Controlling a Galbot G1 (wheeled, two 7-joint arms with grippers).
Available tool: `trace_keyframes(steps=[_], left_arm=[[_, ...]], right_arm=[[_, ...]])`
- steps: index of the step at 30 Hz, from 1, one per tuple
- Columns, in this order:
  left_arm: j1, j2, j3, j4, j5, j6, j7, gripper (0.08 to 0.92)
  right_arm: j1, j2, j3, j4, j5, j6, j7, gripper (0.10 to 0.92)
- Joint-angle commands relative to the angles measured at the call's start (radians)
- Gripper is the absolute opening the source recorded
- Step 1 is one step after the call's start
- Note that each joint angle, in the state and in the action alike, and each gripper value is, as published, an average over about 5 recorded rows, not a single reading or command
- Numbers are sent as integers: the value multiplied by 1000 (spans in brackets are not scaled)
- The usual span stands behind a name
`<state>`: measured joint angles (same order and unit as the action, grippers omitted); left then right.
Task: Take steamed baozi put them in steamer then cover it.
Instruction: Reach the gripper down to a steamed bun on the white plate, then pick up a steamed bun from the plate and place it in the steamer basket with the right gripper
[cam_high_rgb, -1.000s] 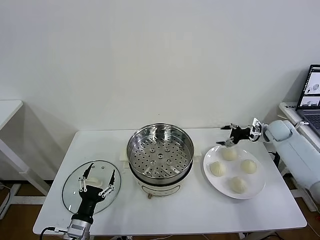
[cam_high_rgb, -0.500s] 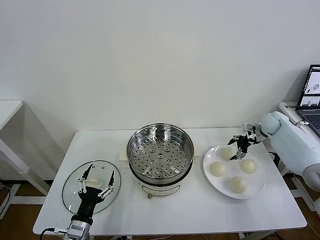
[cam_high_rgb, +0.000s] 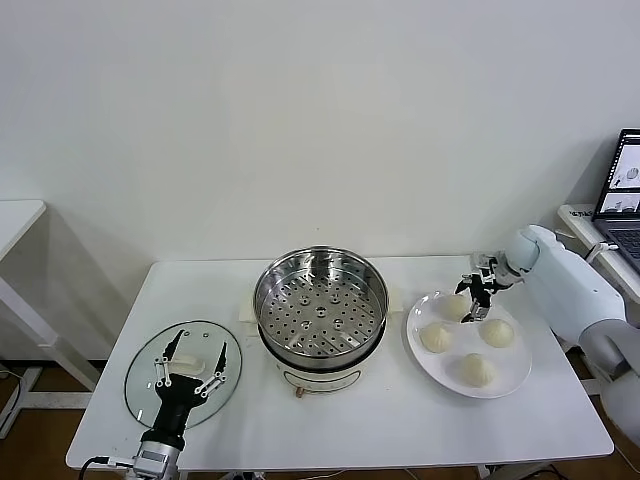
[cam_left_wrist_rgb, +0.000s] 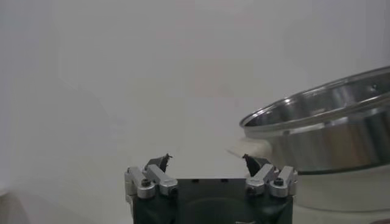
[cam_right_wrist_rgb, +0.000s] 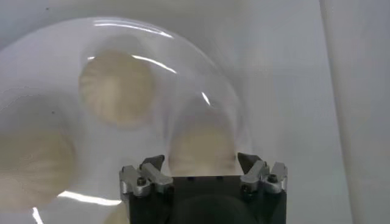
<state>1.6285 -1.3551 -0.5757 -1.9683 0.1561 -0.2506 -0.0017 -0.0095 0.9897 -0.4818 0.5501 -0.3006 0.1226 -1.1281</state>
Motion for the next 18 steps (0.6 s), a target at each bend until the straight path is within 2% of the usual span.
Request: trace_keyframes(steps=[1,9,14,18], left_arm=[[0,0,-1,2,-1,-1,0,823],[-3,-2,-4,3,-7,-1,0,823],[-7,-2,-3,3,-12,-1,0,823],[-10,-2,3,2,-12,0,0,823]], right_arm=[[1,11,-14,6,-38,9,25,737],[56,-71,-114,185,24,25,10,678],[216,-126,-251,383,144,146,-4,663],[376,-105,-379,488,208,273,-11,666]])
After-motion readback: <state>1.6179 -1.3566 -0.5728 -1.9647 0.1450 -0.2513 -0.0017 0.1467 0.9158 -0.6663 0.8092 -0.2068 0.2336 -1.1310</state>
